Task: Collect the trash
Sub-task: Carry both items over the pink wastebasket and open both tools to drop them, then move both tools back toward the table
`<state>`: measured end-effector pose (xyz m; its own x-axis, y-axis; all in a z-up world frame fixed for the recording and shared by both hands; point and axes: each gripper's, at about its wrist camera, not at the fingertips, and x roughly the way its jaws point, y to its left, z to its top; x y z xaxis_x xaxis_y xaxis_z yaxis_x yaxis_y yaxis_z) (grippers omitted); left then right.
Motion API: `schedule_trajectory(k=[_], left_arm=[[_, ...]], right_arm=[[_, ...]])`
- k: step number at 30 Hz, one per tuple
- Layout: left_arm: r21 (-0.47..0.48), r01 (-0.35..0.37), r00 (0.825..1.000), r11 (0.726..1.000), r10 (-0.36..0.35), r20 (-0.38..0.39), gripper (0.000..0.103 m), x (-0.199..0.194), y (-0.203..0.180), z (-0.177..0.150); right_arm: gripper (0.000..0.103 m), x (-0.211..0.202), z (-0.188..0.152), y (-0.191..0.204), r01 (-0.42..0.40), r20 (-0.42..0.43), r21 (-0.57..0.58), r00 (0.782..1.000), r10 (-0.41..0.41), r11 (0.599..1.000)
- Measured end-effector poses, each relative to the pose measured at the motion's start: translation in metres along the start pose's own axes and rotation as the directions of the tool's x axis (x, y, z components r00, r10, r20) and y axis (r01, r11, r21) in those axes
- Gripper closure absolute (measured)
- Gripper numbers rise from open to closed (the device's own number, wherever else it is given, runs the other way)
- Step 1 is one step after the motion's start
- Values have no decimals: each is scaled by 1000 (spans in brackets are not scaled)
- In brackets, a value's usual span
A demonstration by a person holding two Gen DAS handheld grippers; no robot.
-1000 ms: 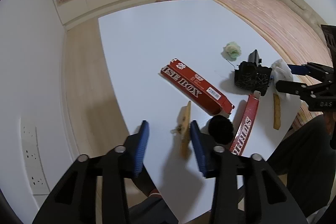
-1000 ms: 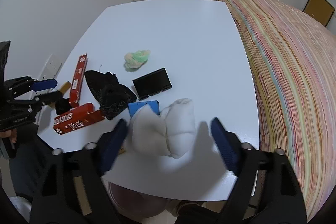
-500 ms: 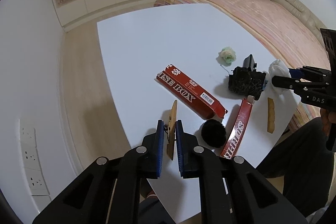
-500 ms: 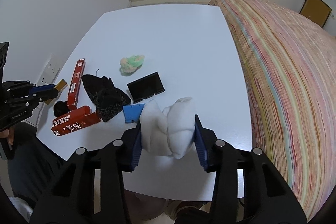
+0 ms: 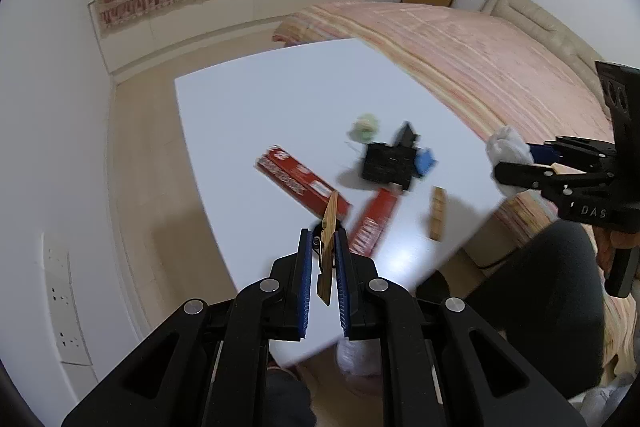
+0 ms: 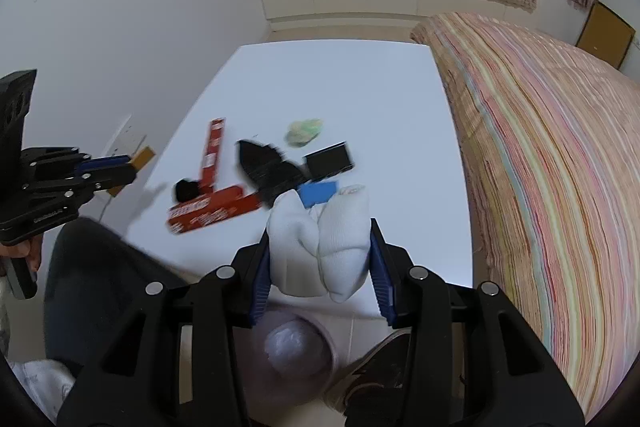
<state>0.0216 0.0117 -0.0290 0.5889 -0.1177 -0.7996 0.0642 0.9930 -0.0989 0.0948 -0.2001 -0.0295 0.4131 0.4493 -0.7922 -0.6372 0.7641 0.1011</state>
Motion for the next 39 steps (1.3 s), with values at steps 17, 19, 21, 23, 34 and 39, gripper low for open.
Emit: schedule_trajectory(k=[17,19,21,23,34,39], left_arm=[[58,92,996,994,-92,-5,91,-27,-63,-60],[63,102,995,993,-102,-9,91,-28,-68,-67],[67,109,994,992,-109,-13,91,-28,-73,-72],[69,115,993,991,-114,-16,91,-28,-77,-76],[76,140,990,987,-138,-30,80,-30,-85,-82],[47,109,994,993,-109,13,14,-36,-77,-80]], right_arm=[[60,-47,-72,47,-84,2,-48,996,84,995],[60,-49,-79,49,-89,-1,-52,996,89,995],[60,-49,-85,51,-92,-2,-52,996,92,994],[60,-50,-89,53,-94,-3,-51,996,94,994],[38,-54,-100,58,-130,-14,-58,992,129,990],[8,-53,-101,54,-99,-16,-46,995,99,994]])
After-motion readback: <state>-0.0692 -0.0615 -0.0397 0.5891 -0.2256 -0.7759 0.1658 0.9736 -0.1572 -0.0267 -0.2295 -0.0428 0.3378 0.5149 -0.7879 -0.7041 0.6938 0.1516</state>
